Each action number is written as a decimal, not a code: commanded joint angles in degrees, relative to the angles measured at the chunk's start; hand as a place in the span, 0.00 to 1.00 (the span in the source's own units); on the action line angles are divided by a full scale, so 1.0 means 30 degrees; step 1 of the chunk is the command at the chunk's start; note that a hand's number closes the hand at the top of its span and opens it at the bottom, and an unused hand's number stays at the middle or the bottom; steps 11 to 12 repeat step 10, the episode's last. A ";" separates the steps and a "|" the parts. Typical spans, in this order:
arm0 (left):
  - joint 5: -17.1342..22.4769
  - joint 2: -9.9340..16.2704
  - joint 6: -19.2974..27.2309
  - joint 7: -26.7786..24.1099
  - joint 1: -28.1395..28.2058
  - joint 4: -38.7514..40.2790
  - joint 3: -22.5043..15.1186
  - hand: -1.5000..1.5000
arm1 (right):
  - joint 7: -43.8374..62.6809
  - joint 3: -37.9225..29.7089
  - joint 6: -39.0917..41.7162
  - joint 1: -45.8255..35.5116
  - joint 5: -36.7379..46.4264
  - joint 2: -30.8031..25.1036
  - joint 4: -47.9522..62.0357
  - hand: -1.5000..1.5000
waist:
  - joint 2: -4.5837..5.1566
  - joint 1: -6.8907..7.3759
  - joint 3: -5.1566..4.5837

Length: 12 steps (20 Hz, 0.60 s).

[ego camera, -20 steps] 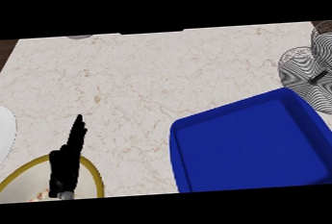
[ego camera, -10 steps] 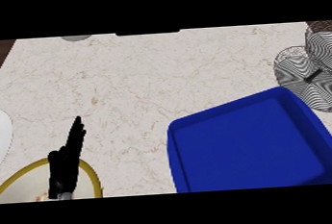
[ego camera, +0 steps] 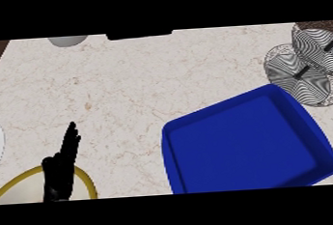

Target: Pick the tomato from the tray and place it in the tiered basket

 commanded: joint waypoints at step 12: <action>0.0583 0.0113 -0.0219 0.0157 0.0935 0.0112 0.0634 0.50 | 0.1310 -0.8720 0.7449 0.9395 -1.1497 0.3486 -1.2192 0.00 | -0.0026 -0.0616 -0.0060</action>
